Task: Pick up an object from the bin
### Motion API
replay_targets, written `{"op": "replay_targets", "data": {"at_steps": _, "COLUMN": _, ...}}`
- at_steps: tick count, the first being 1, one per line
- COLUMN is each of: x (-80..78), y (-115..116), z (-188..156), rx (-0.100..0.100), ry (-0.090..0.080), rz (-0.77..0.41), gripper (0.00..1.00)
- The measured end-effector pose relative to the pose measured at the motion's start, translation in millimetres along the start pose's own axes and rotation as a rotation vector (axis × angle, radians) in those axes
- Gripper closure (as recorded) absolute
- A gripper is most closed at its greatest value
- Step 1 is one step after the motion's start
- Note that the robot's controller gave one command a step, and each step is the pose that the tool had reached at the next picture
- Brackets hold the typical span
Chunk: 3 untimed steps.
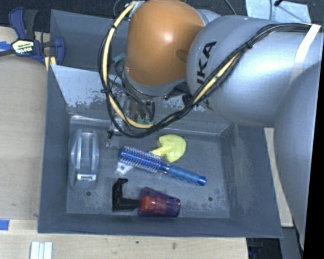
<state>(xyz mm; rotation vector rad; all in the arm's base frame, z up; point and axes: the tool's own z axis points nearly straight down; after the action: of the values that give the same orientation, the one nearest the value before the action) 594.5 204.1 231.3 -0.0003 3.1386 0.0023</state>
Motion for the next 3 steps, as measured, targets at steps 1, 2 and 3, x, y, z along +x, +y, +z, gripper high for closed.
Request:
{"op": "replay_targets", "data": {"at_steps": 1, "x": 3.1, "y": -28.0, "z": 39.0, "rx": -0.002, "ry": -0.004, "rz": -0.065, "gripper": 0.00}}
{"op": "replay_targets", "data": {"at_steps": 2, "x": 40.1, "y": -85.8, "z": 60.1, "rx": 0.000, "ry": 0.001, "rz": -0.024, "gripper": 0.00}}
{"op": "replay_targets", "data": {"at_steps": 3, "x": 32.6, "y": -93.0, "z": 101.1, "rx": 0.000, "ry": -0.009, "rz": -0.065, "gripper": 0.00}}
